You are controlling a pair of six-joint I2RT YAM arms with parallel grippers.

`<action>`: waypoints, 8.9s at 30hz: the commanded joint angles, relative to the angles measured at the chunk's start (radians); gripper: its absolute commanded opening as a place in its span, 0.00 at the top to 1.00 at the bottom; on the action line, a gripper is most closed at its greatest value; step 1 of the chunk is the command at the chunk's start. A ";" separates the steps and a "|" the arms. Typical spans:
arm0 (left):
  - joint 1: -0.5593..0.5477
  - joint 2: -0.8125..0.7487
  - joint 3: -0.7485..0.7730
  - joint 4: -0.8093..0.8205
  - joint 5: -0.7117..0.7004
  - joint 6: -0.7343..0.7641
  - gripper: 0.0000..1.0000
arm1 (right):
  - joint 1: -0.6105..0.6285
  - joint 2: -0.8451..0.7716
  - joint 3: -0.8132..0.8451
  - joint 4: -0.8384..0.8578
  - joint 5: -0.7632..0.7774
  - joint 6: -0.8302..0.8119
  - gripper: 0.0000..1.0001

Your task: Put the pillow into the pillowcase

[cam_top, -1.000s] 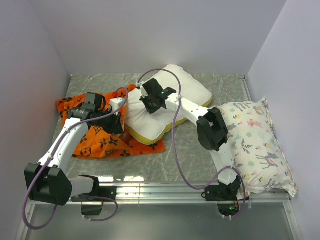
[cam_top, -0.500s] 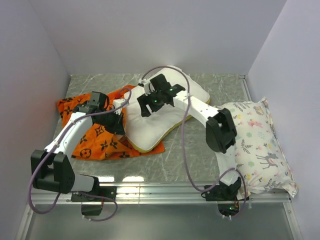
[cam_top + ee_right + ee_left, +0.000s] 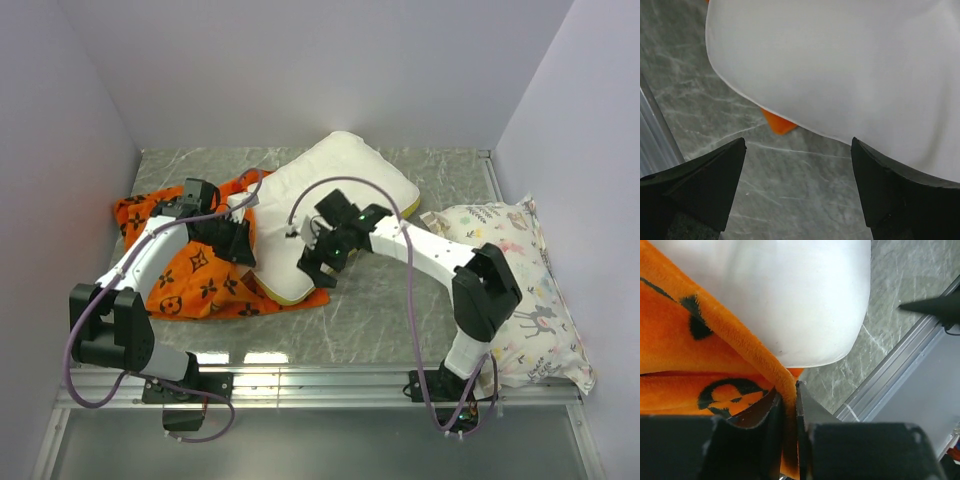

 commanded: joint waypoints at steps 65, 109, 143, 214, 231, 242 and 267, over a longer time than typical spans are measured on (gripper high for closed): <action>0.156 -0.025 0.168 0.111 -0.272 -0.036 0.15 | 0.020 0.422 0.129 1.102 -0.004 1.542 1.00; -0.287 0.066 -0.326 0.409 -0.200 0.998 0.94 | 0.000 0.556 0.213 1.160 -0.122 1.585 1.00; -0.315 -0.459 0.102 0.351 -0.069 -0.180 0.06 | 0.054 0.278 -0.126 1.110 -0.256 1.434 0.29; -0.123 -0.040 0.053 0.136 -0.557 -0.221 1.00 | 0.034 0.441 0.012 1.163 -0.262 1.554 0.89; -0.223 -0.086 0.028 0.237 0.207 -0.306 1.00 | 0.013 0.542 -0.027 1.456 -0.334 1.811 0.79; -0.126 -0.100 -0.074 0.199 0.038 -0.198 1.00 | -0.128 0.235 -0.095 0.508 -0.371 1.087 0.43; -0.125 0.599 0.697 0.446 -0.569 -0.321 0.25 | -0.675 0.197 0.195 0.192 -0.021 0.829 0.08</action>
